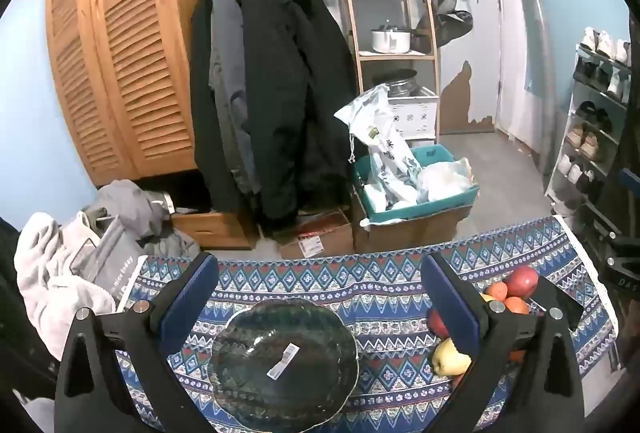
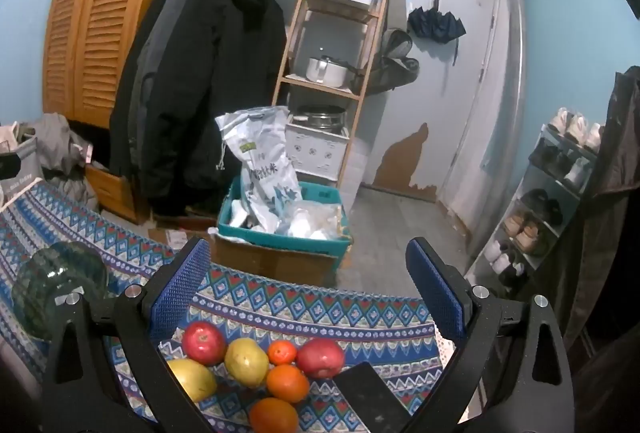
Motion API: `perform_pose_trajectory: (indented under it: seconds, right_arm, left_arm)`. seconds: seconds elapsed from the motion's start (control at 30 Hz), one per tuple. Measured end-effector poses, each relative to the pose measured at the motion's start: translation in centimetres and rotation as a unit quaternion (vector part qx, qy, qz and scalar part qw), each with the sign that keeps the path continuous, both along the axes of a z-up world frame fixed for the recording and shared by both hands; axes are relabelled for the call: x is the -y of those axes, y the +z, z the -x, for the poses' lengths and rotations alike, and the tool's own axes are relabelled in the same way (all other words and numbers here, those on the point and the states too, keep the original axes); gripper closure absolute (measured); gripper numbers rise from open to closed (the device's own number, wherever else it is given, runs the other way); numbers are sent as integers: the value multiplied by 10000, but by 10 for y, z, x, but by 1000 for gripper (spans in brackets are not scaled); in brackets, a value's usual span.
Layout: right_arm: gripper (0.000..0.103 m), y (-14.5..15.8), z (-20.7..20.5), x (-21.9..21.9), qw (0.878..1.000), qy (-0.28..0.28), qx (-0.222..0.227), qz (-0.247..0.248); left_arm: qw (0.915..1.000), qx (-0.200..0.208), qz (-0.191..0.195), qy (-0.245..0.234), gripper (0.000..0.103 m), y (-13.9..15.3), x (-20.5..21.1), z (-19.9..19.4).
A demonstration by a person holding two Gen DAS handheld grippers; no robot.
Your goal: Organize fruits
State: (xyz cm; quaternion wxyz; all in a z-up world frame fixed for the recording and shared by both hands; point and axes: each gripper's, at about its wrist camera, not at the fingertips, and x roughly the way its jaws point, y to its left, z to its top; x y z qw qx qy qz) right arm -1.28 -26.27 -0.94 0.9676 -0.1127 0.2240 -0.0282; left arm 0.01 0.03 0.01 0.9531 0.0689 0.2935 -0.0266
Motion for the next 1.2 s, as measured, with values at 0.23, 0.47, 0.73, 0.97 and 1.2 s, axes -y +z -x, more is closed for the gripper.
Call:
perform_pose_trajectory:
  seconds: [0.23,0.47,0.73,0.97,1.2]
  right_arm:
    - [7,0,0,0,10000,-8,-1,10]
    - [7,0,0,2,10000,-11,-13,-17]
    - [7,0,0,2,10000,-4,-18,-12]
    - [7,-1,0,1,10000,-5,-18,-6]
    - [7,-1,0,1,10000,-13,-17,-5]
  left_arm:
    - [10000,42,-61,-54,1,-1,4,-2]
    - [9999,50,-78,-65,1,-3,2,1]
    - [9999,51,-80,-81,1,-4,3,2]
    - [9999,41,-54,-89,1,-4,3,2]
    - [10000,23,-28,-88,1,-5,2,2]
